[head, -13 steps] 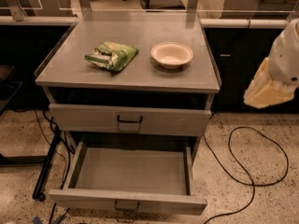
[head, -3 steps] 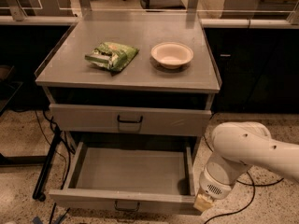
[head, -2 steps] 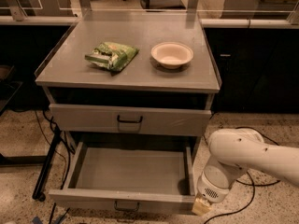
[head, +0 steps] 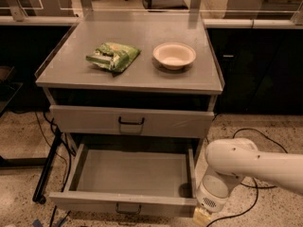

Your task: Close middle drawer

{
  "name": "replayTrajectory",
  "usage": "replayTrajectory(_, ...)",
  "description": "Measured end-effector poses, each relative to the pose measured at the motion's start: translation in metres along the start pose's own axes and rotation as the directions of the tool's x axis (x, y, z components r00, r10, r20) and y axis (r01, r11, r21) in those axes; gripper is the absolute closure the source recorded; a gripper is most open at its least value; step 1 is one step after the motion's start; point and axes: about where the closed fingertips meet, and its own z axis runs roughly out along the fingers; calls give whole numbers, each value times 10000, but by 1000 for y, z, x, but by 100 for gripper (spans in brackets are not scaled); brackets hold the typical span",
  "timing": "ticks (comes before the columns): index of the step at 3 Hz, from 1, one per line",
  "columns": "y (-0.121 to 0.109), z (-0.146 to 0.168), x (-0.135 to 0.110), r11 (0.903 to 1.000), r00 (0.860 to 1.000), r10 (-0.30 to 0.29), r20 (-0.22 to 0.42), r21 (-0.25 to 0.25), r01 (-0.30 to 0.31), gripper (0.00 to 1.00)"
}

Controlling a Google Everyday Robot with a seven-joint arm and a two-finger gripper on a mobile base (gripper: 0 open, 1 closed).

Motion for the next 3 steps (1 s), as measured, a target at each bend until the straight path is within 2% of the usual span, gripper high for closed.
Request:
replayTrajectory(1, -13, 40, 5, 9976, 9976, 682, -121, -78, -683, 100)
replayTrajectory(2, -13, 41, 5, 9976, 9976, 676, -137, -105, -677, 100)
replayTrajectory(3, -18, 73, 6, 9940, 9953, 926, -268, -560, -940, 100)
